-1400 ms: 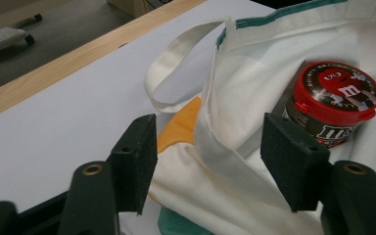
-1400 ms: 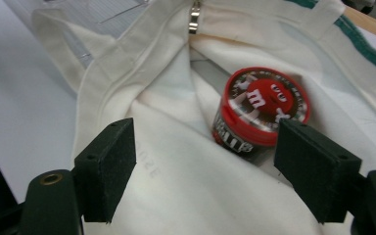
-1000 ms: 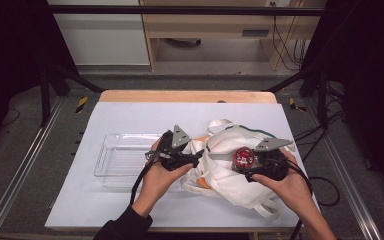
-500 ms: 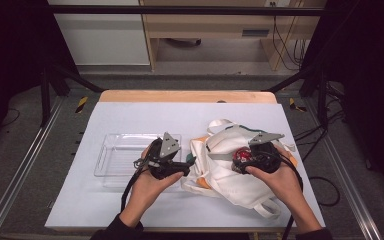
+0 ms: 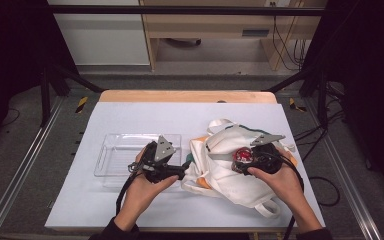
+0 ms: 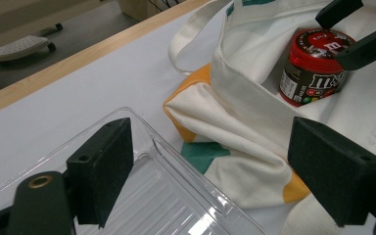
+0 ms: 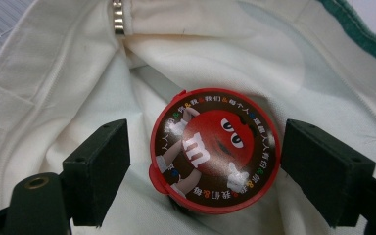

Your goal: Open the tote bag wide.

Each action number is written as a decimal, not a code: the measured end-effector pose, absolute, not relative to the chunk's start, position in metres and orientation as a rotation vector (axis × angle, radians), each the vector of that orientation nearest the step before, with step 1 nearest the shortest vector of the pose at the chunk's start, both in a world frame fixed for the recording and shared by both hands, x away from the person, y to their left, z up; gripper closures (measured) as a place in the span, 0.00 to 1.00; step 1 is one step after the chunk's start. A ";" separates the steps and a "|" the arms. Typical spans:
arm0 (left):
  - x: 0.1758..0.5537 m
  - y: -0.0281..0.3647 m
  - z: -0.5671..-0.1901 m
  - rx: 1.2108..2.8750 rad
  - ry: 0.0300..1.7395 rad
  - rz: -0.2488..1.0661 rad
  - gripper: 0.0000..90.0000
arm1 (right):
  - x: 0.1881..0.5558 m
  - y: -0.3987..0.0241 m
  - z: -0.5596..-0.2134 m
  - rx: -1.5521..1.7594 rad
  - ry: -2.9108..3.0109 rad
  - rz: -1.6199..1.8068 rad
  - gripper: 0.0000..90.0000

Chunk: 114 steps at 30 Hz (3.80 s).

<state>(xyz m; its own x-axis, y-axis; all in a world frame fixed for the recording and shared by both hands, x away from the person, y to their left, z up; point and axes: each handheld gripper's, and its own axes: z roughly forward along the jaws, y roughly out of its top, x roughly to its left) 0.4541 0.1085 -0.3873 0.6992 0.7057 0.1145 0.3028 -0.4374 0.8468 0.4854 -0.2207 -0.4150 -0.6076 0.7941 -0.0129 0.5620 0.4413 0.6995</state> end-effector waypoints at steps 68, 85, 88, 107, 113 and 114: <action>0.480 0.187 -0.371 1.794 0.937 0.682 0.11 | 0.494 -0.206 -0.403 1.101 2.430 0.859 0.29; 0.488 0.231 -0.369 1.756 1.032 0.697 0.11 | 0.482 -0.191 -0.349 0.970 2.405 0.900 0.29; 0.489 0.237 -0.368 1.743 1.046 0.701 0.11 | 0.483 -0.190 -0.346 0.964 2.406 0.903 0.29; 0.489 0.246 -0.370 1.715 1.023 0.730 0.10 | 0.484 -0.159 -0.313 0.899 2.429 0.983 0.29; 0.489 0.249 -0.370 1.698 1.024 0.729 0.10 | 0.491 -0.143 -0.302 0.858 2.437 0.992 0.29; 0.488 0.250 -0.369 1.694 1.025 0.729 0.10 | 0.493 -0.140 -0.301 0.857 2.439 0.993 0.29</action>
<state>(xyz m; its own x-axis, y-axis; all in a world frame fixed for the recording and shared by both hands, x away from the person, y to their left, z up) 0.4884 0.2500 -0.3693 0.4619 0.8869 0.0033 0.2940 -0.1566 0.9429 0.4929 -0.1399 -0.3006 -0.7466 0.6567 -0.1064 0.3957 0.5669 0.7225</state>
